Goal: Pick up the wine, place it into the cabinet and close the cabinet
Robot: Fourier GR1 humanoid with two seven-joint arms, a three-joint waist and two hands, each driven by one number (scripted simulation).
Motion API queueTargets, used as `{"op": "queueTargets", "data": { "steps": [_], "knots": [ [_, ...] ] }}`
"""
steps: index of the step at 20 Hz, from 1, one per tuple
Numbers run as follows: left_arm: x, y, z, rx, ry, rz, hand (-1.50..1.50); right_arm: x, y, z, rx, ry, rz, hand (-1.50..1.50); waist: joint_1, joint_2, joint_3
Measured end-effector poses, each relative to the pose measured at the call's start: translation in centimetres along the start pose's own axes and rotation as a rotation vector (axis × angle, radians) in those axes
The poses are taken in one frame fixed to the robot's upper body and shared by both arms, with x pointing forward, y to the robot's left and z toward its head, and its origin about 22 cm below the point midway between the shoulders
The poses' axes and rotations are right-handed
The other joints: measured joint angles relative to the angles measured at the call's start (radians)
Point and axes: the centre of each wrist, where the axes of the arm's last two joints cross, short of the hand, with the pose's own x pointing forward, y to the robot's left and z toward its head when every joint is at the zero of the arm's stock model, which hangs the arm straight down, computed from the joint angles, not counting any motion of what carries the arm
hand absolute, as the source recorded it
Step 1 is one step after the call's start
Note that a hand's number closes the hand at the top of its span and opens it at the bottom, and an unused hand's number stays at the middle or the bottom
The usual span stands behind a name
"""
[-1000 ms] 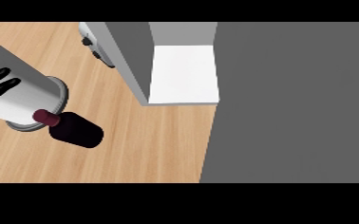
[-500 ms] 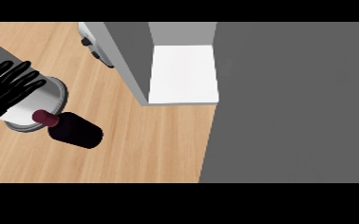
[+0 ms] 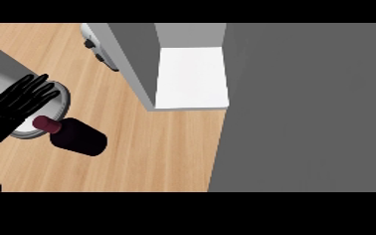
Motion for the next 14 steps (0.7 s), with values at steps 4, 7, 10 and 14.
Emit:
{"op": "queueTargets", "data": {
  "steps": [4,7,10,14],
  "knots": [
    [-1.3,0.9,1.0,0.045,0.023,-0.013,-1.5,0.2,0.1,-0.1,-0.001,0.0,0.005,-1.5,-0.003,0.001,-0.001],
    [-2.0,1.4,1.2,0.066,0.054,-0.023,-1.5,0.2,0.1,-0.1,0.005,-0.004,0.016,-1.5,-0.006,0.001,-0.001],
    [-3.3,1.4,1.6,0.083,0.089,-0.023,-1.5,0.2,0.3,-0.1,0.011,-0.004,0.013,-1.5,-0.009,0.001,-0.002],
    [-4.5,1.6,1.5,0.099,0.132,-0.02,-1.5,0.2,0.6,-0.1,0.018,-0.003,0.007,-1.5,-0.012,0.001,-0.002]
  ]
}}
